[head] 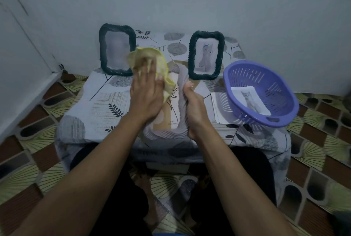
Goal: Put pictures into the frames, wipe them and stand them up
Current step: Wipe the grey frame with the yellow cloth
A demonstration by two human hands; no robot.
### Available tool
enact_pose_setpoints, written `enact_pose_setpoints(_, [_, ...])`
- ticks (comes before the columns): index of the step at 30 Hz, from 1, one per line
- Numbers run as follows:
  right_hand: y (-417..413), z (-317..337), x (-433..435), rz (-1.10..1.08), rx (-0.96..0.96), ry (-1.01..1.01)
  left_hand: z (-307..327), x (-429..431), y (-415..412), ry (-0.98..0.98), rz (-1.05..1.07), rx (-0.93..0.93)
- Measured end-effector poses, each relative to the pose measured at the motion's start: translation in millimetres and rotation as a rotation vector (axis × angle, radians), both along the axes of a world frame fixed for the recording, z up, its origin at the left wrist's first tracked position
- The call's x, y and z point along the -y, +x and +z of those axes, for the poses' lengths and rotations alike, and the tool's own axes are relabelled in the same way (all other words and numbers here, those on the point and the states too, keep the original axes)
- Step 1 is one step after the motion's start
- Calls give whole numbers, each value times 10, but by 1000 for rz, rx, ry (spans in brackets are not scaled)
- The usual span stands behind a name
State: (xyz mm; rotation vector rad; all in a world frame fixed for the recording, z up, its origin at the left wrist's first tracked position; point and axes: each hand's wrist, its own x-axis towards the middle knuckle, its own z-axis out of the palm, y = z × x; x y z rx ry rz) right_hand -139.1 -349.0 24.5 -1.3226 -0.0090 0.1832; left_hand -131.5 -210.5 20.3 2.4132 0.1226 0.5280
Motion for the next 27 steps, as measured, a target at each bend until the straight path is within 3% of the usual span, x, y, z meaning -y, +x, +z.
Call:
enact_pose_setpoints(3, [-28, 19, -17, -73, 35, -13, 17, -31, -32, -317, -4, -32])
enact_pose_setpoints(6, [30, 93, -18, -165, 20, 74, -9, 70, -250, -411, -17, -219])
enact_pose_setpoints(9, [110, 151, 23, -242, -6, 202, -103, 132, -436, -490, -65, -212])
enact_pose_setpoints(15, [179, 98, 91, -121, -84, 296, -170, 131, -523, -584, 26, -86])
enact_pose_setpoints(22, [147, 96, 129, -36, -49, 135, -92, 92, -467, -587, 115, -132])
enact_pose_setpoints(27, [92, 131, 90, 1, 3, 24, -123, 21, -395, -534, 111, -56])
